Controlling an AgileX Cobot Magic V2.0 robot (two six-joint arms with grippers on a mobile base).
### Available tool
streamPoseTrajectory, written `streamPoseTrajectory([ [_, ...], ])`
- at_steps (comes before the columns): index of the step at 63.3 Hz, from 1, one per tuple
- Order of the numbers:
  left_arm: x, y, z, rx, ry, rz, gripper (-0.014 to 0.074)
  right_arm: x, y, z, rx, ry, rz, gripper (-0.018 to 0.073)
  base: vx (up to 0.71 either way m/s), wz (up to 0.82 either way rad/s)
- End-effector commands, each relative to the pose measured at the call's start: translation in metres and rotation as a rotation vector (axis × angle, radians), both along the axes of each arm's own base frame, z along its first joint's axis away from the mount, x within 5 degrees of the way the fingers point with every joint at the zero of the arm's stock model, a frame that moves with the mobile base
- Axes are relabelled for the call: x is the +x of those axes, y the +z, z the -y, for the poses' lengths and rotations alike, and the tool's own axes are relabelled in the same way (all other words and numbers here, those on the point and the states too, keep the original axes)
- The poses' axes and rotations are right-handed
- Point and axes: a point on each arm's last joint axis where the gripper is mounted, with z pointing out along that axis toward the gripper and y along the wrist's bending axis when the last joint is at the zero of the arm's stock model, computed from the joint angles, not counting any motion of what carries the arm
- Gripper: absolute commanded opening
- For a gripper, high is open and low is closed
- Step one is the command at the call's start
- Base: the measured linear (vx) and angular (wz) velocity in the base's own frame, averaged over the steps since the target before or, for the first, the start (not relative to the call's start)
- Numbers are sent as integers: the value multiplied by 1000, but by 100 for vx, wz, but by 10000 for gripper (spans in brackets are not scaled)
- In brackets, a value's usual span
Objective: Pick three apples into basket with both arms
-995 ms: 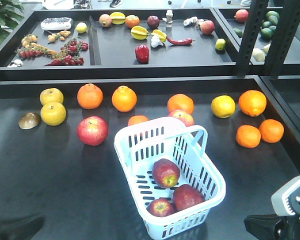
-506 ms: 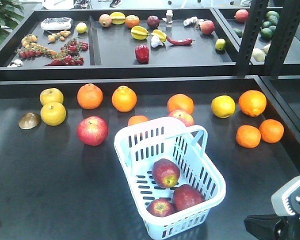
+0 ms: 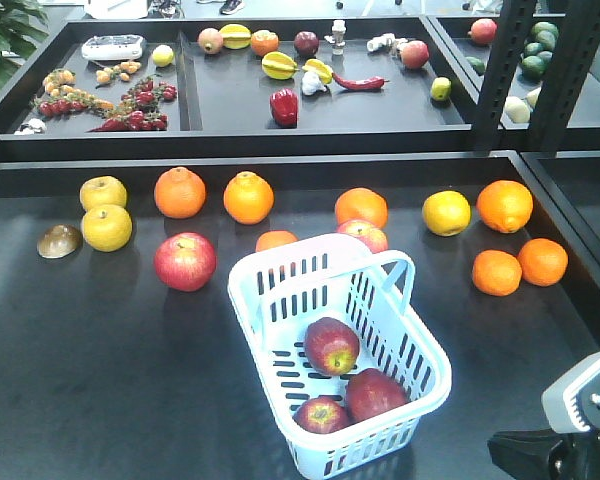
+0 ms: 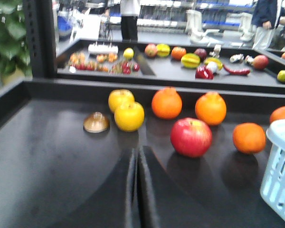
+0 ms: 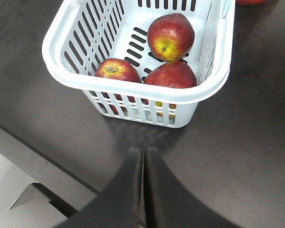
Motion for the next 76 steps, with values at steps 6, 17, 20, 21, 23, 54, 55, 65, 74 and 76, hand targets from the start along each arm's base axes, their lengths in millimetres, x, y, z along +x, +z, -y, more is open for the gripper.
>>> streamPoseTrajectory([
  [6,-2,11,-1,-19,14,67,-6,5,10,0,22,-22,55,-5,0,0],
  [17,-2,15,-2,-27,26,113,-6,5,10,0,22,-22,55,-5,0,0],
  [20,-2,16,-2,-19,24,119,-6,5,10,0,22,-22,55,-5,0,0],
  [21,-2,16,-2,-14,23,118,-6,5,10,0,22,-22,55,-5,0,0],
  [23,-2,16,-2,-16,22,118,-6,5,10,0,22,-22,55,-5,0,0],
  [54,-1,16,4,15,-98,118,-6,5,10,0,22,-22,55,-5,0,0],
  [55,-1,16,5,20,-102,120,-6,5,10,0,22,-22,55,-5,0,0],
  [65,-1,20,5,24,-101,160,-6,5,10,0,22,-22,55,-5,0,0],
  [74,-1,20,5,24,-101,161,-6,5,10,0,22,-22,55,-5,0,0],
  [76,-1,20,5,23,-101,161,-6,5,10,0,22,-22,55,-5,0,0],
])
